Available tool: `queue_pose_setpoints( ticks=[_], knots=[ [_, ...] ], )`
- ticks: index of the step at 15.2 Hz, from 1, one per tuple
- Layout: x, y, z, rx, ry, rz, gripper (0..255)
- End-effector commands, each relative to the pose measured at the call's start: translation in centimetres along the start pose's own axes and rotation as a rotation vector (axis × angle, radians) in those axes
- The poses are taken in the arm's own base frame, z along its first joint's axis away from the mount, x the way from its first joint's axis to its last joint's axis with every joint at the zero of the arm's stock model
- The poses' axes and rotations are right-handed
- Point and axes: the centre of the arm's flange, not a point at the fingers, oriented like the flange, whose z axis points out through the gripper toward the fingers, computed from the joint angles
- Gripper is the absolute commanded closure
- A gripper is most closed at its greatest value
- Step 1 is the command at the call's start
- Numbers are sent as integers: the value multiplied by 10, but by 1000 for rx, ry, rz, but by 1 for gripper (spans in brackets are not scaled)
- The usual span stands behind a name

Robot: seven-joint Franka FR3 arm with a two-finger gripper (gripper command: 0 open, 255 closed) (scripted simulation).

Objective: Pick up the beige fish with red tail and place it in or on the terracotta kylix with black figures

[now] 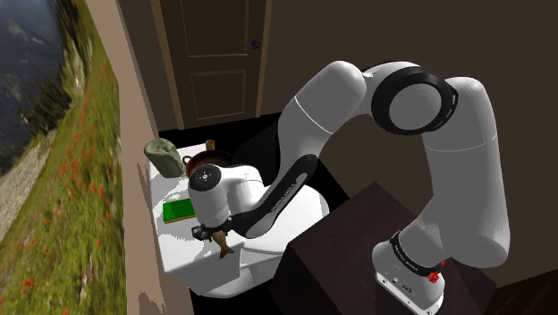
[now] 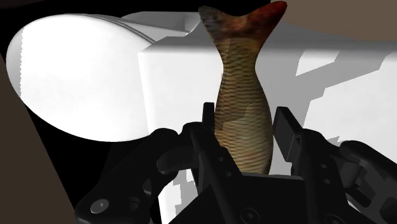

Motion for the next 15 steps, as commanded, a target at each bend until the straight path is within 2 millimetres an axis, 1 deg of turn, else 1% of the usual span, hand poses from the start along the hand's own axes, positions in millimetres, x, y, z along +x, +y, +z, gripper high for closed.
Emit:
queue_pose_setpoints(
  ticks=[1, 7, 15],
  knots=[
    [0, 0, 0, 0, 0, 0, 255],
    [0, 0, 0, 0, 0, 0, 255],
    [3, 2, -42, 0, 0, 0, 255]
  ],
)
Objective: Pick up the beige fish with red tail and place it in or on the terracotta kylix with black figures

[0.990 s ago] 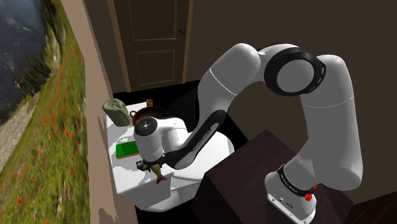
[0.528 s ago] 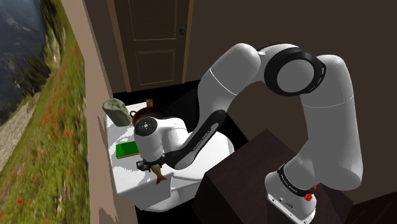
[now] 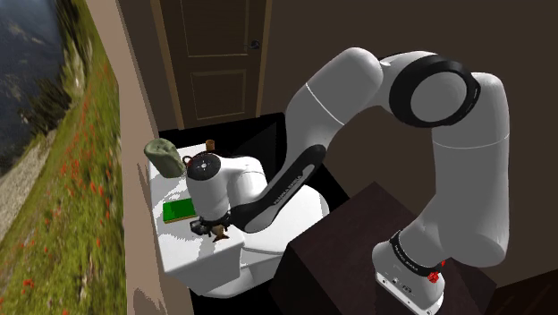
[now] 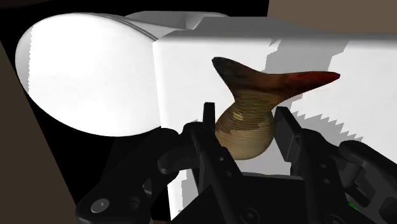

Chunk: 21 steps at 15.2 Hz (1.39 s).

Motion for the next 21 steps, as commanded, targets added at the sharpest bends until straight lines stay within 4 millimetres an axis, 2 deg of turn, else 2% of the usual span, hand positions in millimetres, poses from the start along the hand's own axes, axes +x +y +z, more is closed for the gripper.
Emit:
queue_pose_setpoints(
  ticks=[1, 21],
  knots=[
    [1, 0, -11, 0, 0, 0, 255],
    [7, 6, -116, 0, 0, 0, 255]
  ],
)
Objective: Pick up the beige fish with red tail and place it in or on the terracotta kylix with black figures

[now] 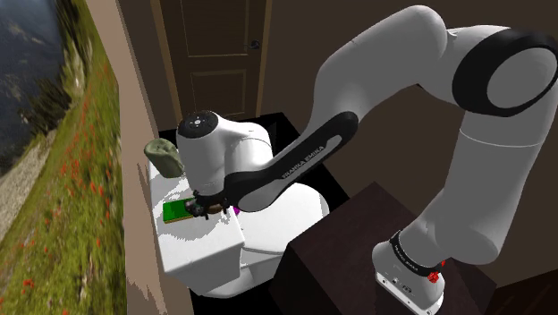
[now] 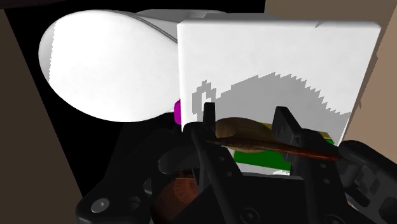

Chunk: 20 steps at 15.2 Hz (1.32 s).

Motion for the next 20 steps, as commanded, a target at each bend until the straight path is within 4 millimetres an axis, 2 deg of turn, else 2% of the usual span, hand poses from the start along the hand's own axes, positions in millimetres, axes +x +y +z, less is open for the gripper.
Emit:
queue_pose_setpoints(
  ticks=[1, 4, 20],
  knots=[
    [0, 1, -10, 0, 0, 0, 255],
    [1, 1, -24, 0, 0, 0, 255],
    [209, 39, -19, 0, 0, 0, 255]
  ],
)
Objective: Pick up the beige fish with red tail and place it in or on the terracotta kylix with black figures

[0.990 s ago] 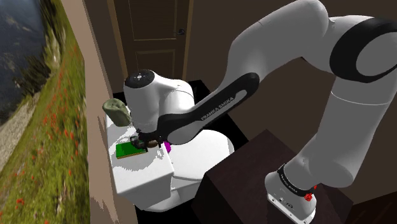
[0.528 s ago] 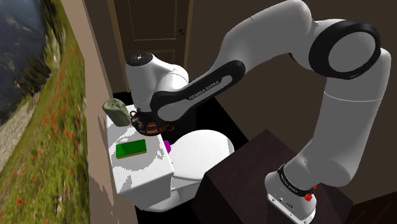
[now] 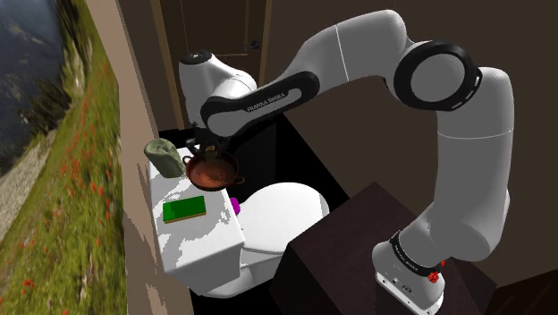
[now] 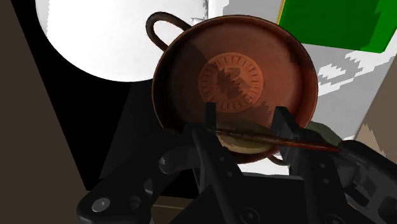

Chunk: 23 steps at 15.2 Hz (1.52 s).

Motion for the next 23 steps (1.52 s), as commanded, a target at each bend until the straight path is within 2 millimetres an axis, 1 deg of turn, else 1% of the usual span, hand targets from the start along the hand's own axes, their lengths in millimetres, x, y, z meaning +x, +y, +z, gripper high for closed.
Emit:
queue_pose_setpoints(
  ticks=[1, 16, 23],
  knots=[
    [30, 6, -2, 0, 0, -1, 255],
    [26, 2, 77, 0, 0, -1, 255],
    [26, 2, 78, 0, 0, -1, 255]
  ],
)
